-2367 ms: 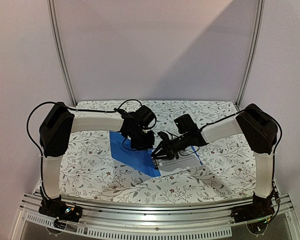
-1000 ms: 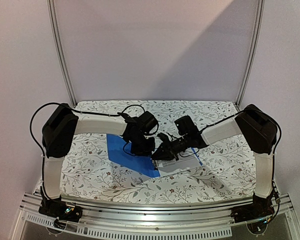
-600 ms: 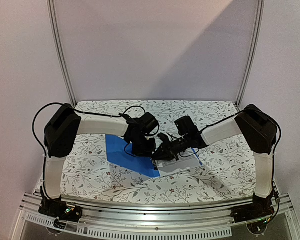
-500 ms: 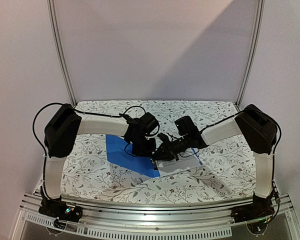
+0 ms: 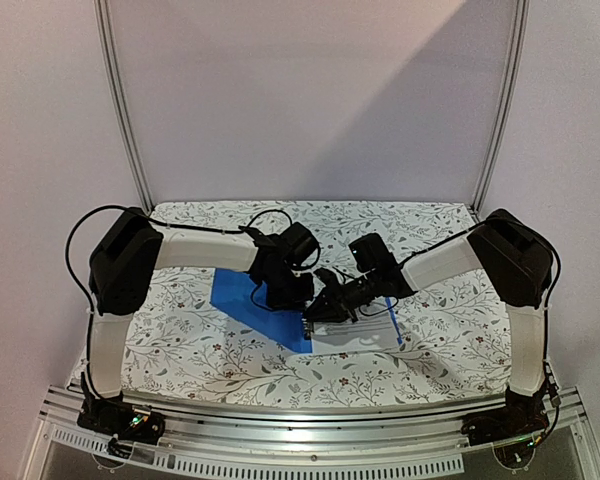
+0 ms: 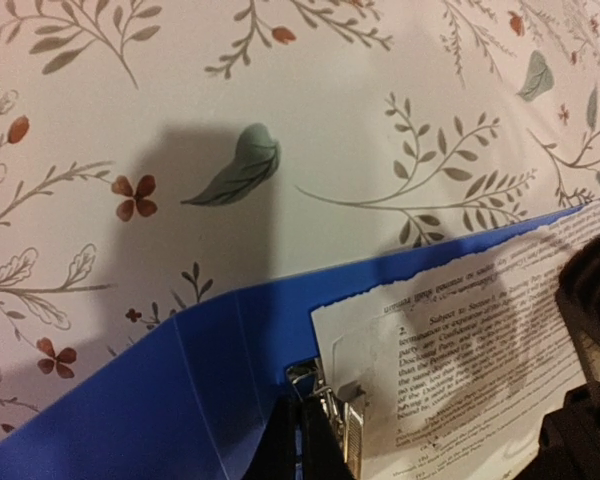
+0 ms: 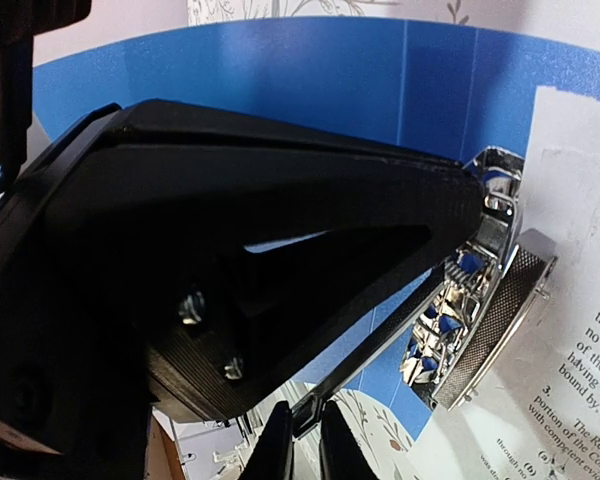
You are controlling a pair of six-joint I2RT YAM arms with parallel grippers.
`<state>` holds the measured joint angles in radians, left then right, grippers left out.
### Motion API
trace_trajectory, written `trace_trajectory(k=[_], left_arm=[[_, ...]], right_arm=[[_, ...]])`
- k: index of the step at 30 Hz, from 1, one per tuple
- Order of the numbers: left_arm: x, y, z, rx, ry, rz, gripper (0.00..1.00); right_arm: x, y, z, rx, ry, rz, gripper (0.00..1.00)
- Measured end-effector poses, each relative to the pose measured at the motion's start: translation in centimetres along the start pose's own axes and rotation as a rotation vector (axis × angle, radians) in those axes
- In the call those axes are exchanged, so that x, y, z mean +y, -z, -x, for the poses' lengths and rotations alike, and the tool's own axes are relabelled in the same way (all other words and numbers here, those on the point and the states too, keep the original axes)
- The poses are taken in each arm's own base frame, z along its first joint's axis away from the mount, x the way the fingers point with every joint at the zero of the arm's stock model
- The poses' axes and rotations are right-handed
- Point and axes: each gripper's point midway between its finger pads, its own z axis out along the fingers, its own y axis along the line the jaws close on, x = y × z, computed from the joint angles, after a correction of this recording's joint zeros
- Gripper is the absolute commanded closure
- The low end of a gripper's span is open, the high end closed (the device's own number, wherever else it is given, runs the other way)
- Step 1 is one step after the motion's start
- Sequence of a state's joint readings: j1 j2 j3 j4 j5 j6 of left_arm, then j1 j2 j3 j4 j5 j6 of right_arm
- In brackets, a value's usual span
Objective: Put the files into the folder
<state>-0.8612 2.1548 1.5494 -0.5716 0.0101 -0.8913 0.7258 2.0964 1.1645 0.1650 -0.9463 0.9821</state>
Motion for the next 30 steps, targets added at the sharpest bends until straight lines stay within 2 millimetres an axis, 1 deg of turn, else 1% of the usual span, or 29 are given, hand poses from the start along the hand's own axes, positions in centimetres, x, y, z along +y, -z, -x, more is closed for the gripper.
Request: trace_trajectory(k=[3, 7, 15, 20, 21, 24, 27, 30], left_arm=[[0.0, 0.0, 0.0, 0.000, 0.000, 0.000, 1.00], [0.0, 0.0, 0.0, -0.001, 0.003, 0.001, 1.00], [0.0, 0.0, 0.0, -0.001, 0.011, 0.000, 1.00], [0.0, 0.0, 0.0, -0.001, 0.011, 0.000, 1.00], [0.0, 0.0, 0.0, -0.001, 0.011, 0.000, 1.00], [0.0, 0.0, 0.0, -0.001, 0.011, -0.001, 1.00], [0.0, 0.0, 0.0, -0.001, 0.011, -0.002, 1.00], [-0.1, 0.0, 0.0, 0.000, 0.011, -0.005, 1.00]], right_arm=[[0.0, 0.0, 0.0, 0.000, 0.000, 0.000, 0.90], [0.0, 0.0, 0.0, 0.001, 0.002, -0.001, 0.88], [0.0, -0.4, -0.6, 0.017, 0.001, -0.004, 0.90], [-0.4, -0.5, -1.0, 0.024, -0.008, -0.008, 0.91], [-0.5, -0.5, -1.0, 0.024, -0.008, -0.007, 0.90], [-0.8, -0.5, -1.2, 0.026, -0.012, -0.007, 0.84], [-1.1, -0.5, -1.5, 0.026, -0.018, -0.004, 0.83], [-0.9, -0.5, -1.4, 0.019, -0.014, 0.008, 0.81]])
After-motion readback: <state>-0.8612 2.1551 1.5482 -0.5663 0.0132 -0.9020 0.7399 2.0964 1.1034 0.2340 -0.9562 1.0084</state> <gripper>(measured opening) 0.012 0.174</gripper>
